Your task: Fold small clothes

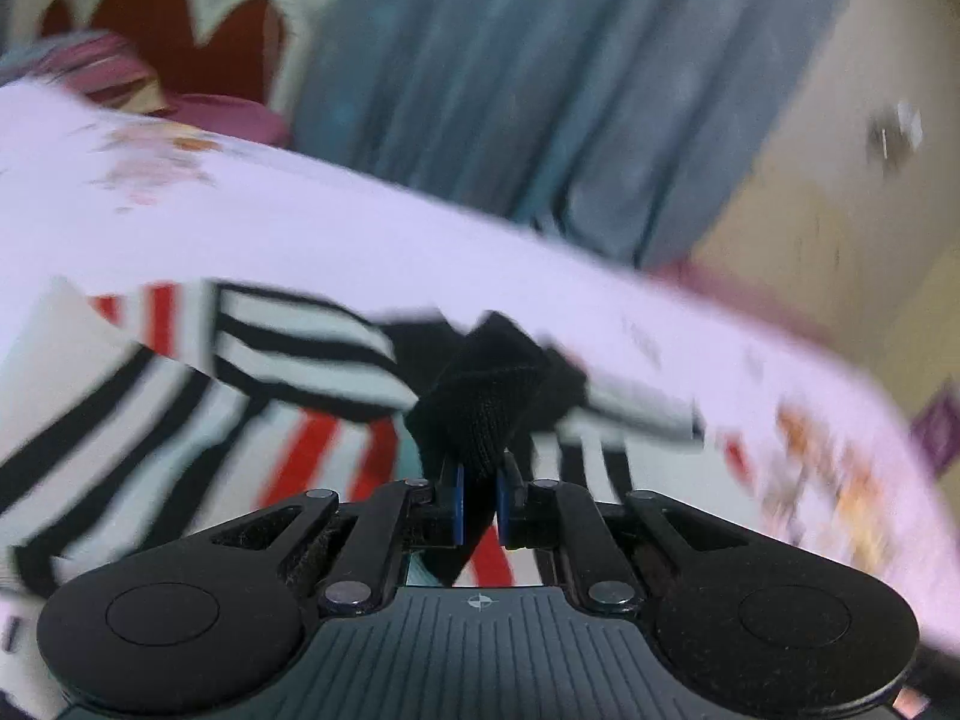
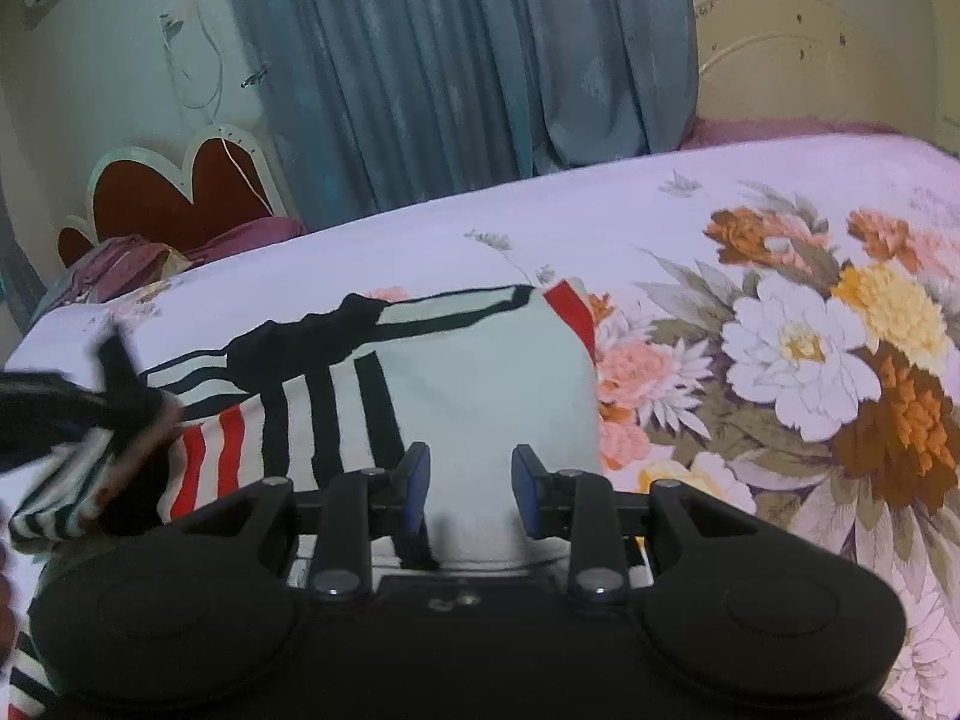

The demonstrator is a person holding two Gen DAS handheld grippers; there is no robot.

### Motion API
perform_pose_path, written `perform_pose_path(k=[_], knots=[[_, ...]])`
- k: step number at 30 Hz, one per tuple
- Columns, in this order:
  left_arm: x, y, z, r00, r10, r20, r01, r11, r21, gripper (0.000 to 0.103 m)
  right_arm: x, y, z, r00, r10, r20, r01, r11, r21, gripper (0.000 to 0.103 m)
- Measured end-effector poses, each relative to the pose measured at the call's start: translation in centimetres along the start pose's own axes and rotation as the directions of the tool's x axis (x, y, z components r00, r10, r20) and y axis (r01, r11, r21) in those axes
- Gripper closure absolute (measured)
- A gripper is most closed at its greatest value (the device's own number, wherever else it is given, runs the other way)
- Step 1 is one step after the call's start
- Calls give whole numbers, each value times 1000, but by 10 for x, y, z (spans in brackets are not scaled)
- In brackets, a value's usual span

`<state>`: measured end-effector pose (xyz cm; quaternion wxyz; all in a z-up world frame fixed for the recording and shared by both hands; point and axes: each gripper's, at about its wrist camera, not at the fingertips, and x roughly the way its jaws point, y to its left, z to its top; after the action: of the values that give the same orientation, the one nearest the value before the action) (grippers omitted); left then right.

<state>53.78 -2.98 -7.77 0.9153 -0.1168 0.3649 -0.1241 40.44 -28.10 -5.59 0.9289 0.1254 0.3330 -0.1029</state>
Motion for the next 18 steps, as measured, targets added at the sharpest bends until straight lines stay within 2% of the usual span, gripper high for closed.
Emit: perform_pose_path(k=[2, 4, 5, 6, 7, 8, 9, 10, 11, 13, 18], knots=[[27, -25, -13, 997, 34, -73, -28, 996, 87, 94, -1, -5, -1, 1000, 13, -11, -13, 1000, 3, 73], [37, -41, -32, 991, 50, -123, -33, 990, 136, 93, -3, -7, -1, 1000, 23, -16, -23, 1000, 2, 72], [39, -48, -35, 993, 72, -89, -55, 982, 180, 93, -4, -8, -1, 999, 29, -16, -29, 1000, -2, 71], [32, -52, -43, 993, 86, -86, -68, 977, 203, 87, -5, -8, -1, 999, 37, -17, -37, 999, -6, 69], [34, -55, -41, 993, 75, -94, -54, 977, 208, 68, -6, -8, -1, 999, 43, -17, -43, 999, -5, 62], [31, -53, -39, 994, 33, -106, -12, 981, 193, 56, -7, -8, 0, 999, 52, -13, -52, 999, -2, 54], [25, -50, -37, 995, -5, -104, 23, 985, 169, 34, -8, -8, 0, 998, 66, -7, -66, 998, 5, 42], [20, -45, -32, 997, 0, -82, 13, 987, 160, 29, -7, -7, 1, 996, 88, -6, -88, 996, 13, 42], [6, -41, -35, 998, 34, -45, -26, 986, 165, 29, -5, -5, 2, 994, 107, -13, -107, 994, 21, 44], [-14, -23, -34, 998, 54, -19, -50, 988, 149, 29, 1, 3, 5, 989, 145, -29, -144, 989, 36, 50], [-74, 57, -40, 988, 147, 55, -148, 989, 11, 29, 27, 29, 4, 968, 241, -71, -233, 967, 101, 52]])
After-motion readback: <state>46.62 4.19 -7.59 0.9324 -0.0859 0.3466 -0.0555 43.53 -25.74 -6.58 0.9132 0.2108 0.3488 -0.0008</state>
